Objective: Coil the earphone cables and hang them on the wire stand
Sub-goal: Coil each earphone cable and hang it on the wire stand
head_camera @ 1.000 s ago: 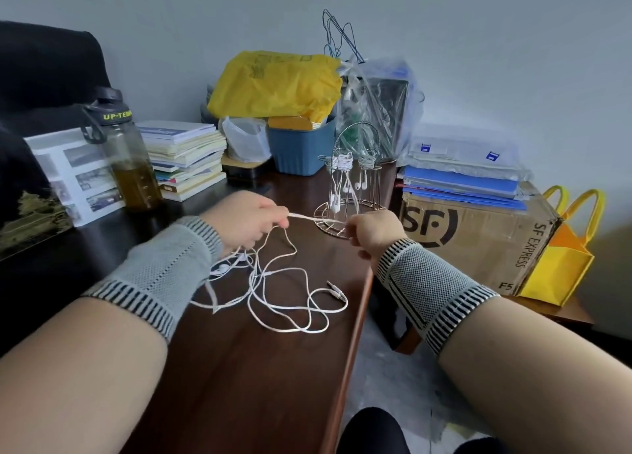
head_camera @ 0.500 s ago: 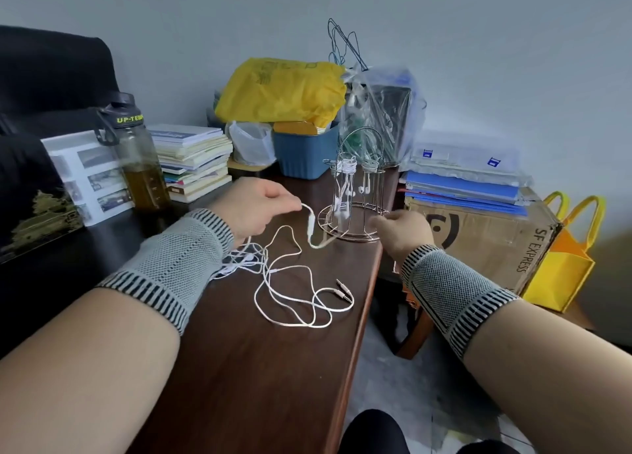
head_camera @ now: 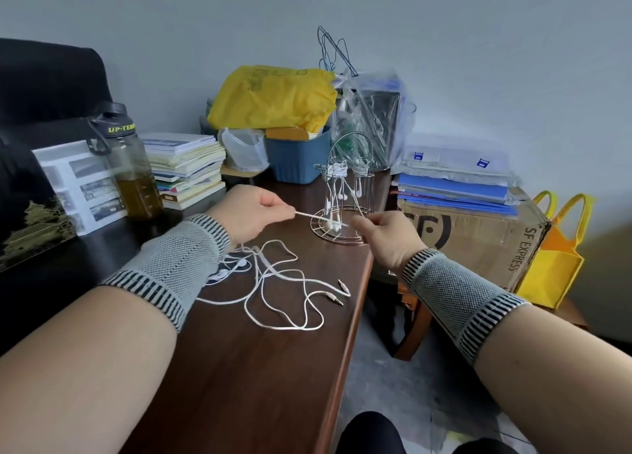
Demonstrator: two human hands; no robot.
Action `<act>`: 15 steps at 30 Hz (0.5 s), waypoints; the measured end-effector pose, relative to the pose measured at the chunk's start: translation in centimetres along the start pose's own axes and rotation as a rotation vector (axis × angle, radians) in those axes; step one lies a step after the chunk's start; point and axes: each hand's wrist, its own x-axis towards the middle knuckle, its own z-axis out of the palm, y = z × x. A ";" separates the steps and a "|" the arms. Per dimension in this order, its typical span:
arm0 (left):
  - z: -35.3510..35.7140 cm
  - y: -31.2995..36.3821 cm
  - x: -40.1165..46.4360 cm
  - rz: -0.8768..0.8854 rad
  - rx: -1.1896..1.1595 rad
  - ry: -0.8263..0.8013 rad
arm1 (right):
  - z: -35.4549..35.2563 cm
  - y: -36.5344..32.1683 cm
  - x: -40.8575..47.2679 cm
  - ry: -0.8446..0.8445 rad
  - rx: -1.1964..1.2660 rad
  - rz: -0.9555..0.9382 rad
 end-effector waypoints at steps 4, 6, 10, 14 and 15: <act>-1.1 -1.1 0.1 -0.037 0.052 0.048 | 0.2 1.6 -0.4 -0.189 -0.087 0.130; -1.1 -1.0 0.1 -0.015 0.092 0.054 | 0.6 1.8 -0.4 -0.194 -0.111 0.130; -1.7 -0.7 0.4 -0.012 0.180 0.119 | 0.7 2.0 -0.4 -0.150 -0.220 0.104; -2.9 0.1 0.3 0.006 0.196 0.215 | 0.8 1.9 -0.5 -0.104 -0.279 -0.001; -2.7 0.5 0.1 0.025 0.224 0.194 | 1.0 1.8 -0.4 -0.121 -0.280 -0.031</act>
